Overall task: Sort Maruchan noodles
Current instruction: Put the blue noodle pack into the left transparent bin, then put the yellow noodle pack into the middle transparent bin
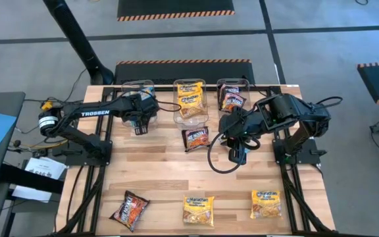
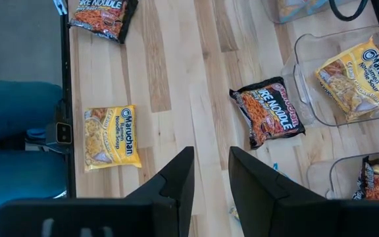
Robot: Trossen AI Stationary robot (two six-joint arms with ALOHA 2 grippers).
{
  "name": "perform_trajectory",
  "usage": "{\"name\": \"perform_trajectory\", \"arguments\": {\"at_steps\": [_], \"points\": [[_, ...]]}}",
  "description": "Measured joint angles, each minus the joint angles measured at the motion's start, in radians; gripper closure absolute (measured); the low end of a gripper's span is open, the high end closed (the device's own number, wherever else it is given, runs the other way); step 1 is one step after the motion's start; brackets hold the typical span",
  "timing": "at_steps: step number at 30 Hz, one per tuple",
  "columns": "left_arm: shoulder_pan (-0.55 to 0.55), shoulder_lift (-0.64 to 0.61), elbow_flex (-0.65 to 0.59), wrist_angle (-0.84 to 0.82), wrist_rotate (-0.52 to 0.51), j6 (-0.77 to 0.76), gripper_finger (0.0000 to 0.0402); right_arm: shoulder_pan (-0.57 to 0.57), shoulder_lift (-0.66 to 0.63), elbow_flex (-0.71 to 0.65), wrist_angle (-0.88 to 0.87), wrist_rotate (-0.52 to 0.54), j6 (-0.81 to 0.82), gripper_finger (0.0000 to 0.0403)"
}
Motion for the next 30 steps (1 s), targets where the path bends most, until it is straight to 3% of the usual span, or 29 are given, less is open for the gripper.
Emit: {"name": "perform_trajectory", "arguments": {"at_steps": [12, 20, 30], "points": [[-0.040, 0.000, 0.198, -0.202, 0.003, -0.197, 0.0242, 0.078, -0.001, -0.009, 0.002, -0.003, 0.000, 0.0285], [-0.154, -0.003, 0.329, -0.275, 0.029, -0.277, 0.0242, 0.182, -0.002, -0.160, 0.001, -0.003, 0.039, 0.0285], [-0.347, -0.083, 0.329, -0.202, 0.067, -0.373, 0.0242, 0.269, -0.001, -0.402, 0.001, -0.050, 0.232, 0.0285]]}}
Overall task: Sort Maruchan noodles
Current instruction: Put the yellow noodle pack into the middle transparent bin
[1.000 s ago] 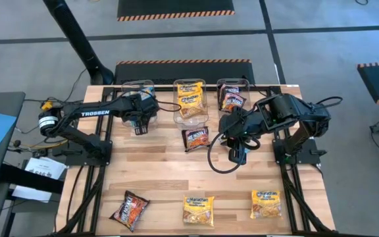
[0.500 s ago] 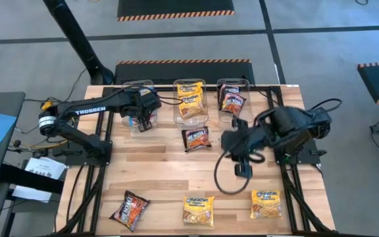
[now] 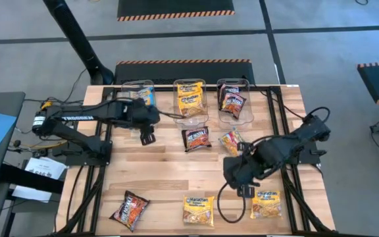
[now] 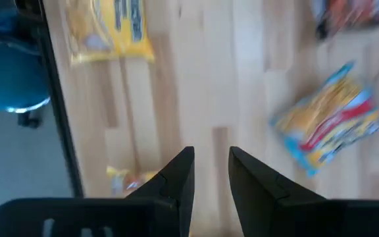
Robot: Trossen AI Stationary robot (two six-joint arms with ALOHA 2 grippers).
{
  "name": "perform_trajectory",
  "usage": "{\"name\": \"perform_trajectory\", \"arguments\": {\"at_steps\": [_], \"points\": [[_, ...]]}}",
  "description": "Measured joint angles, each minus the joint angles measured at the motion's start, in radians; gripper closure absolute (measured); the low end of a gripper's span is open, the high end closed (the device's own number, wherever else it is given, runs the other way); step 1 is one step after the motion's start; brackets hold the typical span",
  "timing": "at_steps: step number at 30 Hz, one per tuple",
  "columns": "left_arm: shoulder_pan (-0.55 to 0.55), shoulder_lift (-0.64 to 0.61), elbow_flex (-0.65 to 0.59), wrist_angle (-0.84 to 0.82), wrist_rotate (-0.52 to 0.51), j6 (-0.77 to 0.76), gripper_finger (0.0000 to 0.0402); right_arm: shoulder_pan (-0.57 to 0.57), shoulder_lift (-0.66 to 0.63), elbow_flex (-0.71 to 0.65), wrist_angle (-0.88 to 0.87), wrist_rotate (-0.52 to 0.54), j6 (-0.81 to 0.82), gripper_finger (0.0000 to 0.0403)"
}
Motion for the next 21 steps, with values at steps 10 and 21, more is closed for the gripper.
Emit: {"name": "perform_trajectory", "arguments": {"at_steps": [10, 21], "points": [[-0.130, -0.014, -0.001, 0.121, 0.004, -0.020, 0.0242, 0.119, 0.000, -0.146, 0.025, -0.108, 0.288, 0.0285], [-0.138, -0.013, -0.002, 0.143, 0.001, -0.019, 0.0242, 0.267, 0.001, -0.249, 0.127, -0.197, 0.577, 0.0277]]}}
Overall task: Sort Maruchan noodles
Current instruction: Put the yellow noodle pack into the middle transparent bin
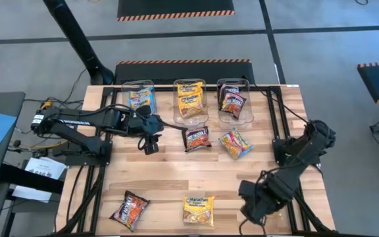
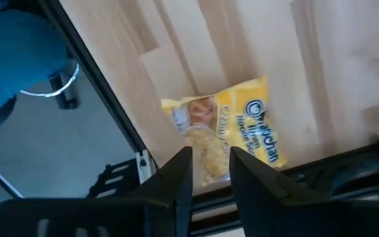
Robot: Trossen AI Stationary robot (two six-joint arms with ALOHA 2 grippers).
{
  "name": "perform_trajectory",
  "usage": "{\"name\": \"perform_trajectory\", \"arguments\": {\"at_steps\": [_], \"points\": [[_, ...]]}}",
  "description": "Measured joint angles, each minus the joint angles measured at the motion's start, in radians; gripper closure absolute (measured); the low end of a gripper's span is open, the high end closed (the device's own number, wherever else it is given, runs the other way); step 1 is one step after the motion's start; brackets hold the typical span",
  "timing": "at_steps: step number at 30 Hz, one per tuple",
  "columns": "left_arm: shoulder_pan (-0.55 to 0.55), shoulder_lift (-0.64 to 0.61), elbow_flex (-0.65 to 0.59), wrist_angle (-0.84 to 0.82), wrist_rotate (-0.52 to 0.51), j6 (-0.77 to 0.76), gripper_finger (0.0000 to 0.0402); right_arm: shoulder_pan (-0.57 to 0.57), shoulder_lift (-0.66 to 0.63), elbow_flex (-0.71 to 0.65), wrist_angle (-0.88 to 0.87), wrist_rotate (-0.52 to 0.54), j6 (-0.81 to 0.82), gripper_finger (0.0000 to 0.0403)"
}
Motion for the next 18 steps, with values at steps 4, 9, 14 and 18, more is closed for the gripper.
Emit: {"name": "perform_trajectory", "arguments": {"at_steps": [4, 9, 14, 18], "points": [[0.000, 0.000, 0.000, 0.000, 0.000, 0.000, 0.0242, 0.048, -0.001, -0.049, 0.076, -0.016, 0.074, 0.0260], [0.000, 0.000, 0.000, 0.002, 0.000, -0.001, 0.0242, 0.112, -0.001, -0.126, 0.099, -0.020, 0.174, 0.0245], [0.000, 0.000, 0.000, 0.004, 0.001, -0.002, 0.0242, 0.162, -0.001, -0.236, 0.229, -0.068, 0.233, 0.0244], [0.000, 0.000, 0.000, 0.016, 0.001, -0.002, 0.0242, 0.180, -0.001, -0.319, 0.349, -0.098, 0.242, 0.0245]]}}
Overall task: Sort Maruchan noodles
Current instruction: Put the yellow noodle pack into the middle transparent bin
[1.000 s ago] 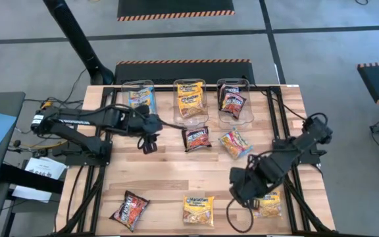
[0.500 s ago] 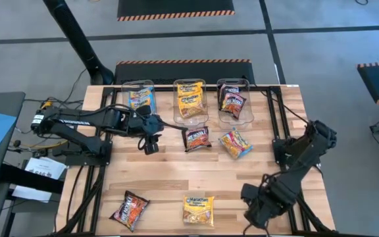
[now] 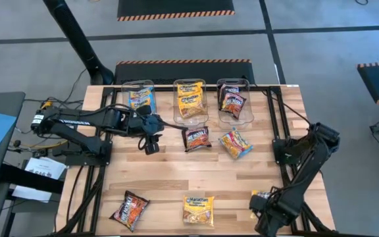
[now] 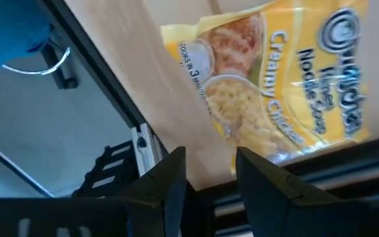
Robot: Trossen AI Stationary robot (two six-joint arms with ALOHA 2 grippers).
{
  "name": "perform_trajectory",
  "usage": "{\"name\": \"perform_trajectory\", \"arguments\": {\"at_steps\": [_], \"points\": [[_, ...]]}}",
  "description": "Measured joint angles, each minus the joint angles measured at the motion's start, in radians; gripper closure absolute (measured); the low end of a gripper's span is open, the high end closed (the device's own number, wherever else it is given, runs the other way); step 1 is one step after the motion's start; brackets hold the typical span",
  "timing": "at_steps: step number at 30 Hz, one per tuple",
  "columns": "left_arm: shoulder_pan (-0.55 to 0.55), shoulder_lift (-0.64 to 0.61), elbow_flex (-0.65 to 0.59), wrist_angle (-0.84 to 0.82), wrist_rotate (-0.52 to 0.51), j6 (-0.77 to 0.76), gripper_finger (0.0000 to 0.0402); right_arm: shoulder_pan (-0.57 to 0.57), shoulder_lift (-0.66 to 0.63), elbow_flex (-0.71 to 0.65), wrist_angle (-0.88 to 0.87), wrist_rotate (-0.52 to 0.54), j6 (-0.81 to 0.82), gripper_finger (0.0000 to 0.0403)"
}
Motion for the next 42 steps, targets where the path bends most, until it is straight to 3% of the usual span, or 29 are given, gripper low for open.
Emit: {"name": "perform_trajectory", "arguments": {"at_steps": [13, 23, 28, 36, 42], "points": [[0.000, 0.000, 0.000, 0.003, 0.000, 0.014, 0.0242, -0.024, 0.000, -0.229, 0.176, -0.021, 0.024, 0.0245], [0.000, 0.000, 0.000, 0.002, 0.001, 0.013, 0.0242, -0.062, -0.008, -0.328, 0.279, -0.047, 0.058, 0.0248], [0.000, 0.000, 0.000, 0.000, 0.007, 0.002, 0.0242, -0.083, -0.008, -0.350, 0.282, -0.054, 0.103, 0.0286], [0.000, 0.000, 0.000, -0.001, 0.012, 0.001, 0.0242, -0.109, -0.006, -0.353, 0.288, -0.052, 0.134, 0.0383], [0.000, 0.000, 0.000, -0.002, 0.012, 0.000, 0.0242, -0.117, -0.003, -0.338, 0.284, -0.049, 0.103, 0.0396]]}}
